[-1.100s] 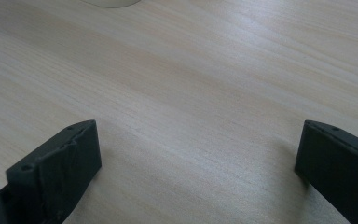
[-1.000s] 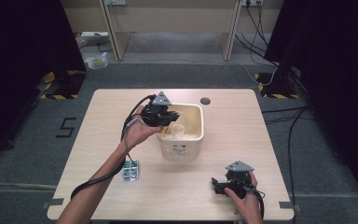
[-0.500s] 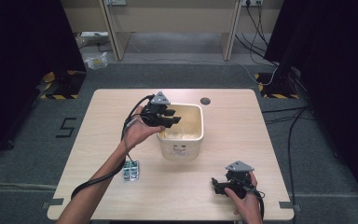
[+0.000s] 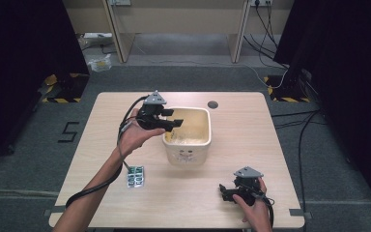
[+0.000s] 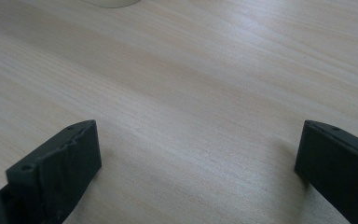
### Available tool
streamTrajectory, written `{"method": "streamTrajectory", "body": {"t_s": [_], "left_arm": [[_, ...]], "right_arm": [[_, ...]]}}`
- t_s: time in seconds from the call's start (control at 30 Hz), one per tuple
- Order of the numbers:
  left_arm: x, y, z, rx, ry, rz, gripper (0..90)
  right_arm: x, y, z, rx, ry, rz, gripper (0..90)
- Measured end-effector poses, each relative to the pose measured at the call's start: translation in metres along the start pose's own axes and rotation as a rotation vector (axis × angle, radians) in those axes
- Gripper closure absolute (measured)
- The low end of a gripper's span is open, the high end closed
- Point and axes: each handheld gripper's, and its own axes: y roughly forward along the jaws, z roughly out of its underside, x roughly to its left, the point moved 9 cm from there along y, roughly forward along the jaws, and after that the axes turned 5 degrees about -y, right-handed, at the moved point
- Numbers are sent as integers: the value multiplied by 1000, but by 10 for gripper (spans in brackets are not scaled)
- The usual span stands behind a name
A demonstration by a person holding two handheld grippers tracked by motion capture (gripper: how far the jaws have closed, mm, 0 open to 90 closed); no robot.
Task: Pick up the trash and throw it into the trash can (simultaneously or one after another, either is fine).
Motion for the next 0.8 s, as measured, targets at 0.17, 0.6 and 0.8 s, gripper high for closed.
{"method": "streamTrajectory", "body": {"t_s": [0.17, 0.6, 0.8], "left_arm": [[2, -12, 0, -21, -30, 13, 376], [8, -42, 13, -44, -81, 17, 278], [11, -54, 23, -46, -97, 14, 261]], "right_arm": [[0, 0, 0, 1, -1, 1, 3], [0, 0, 0, 0, -3, 2, 3], [0, 0, 0, 0, -2, 2, 3]]}}
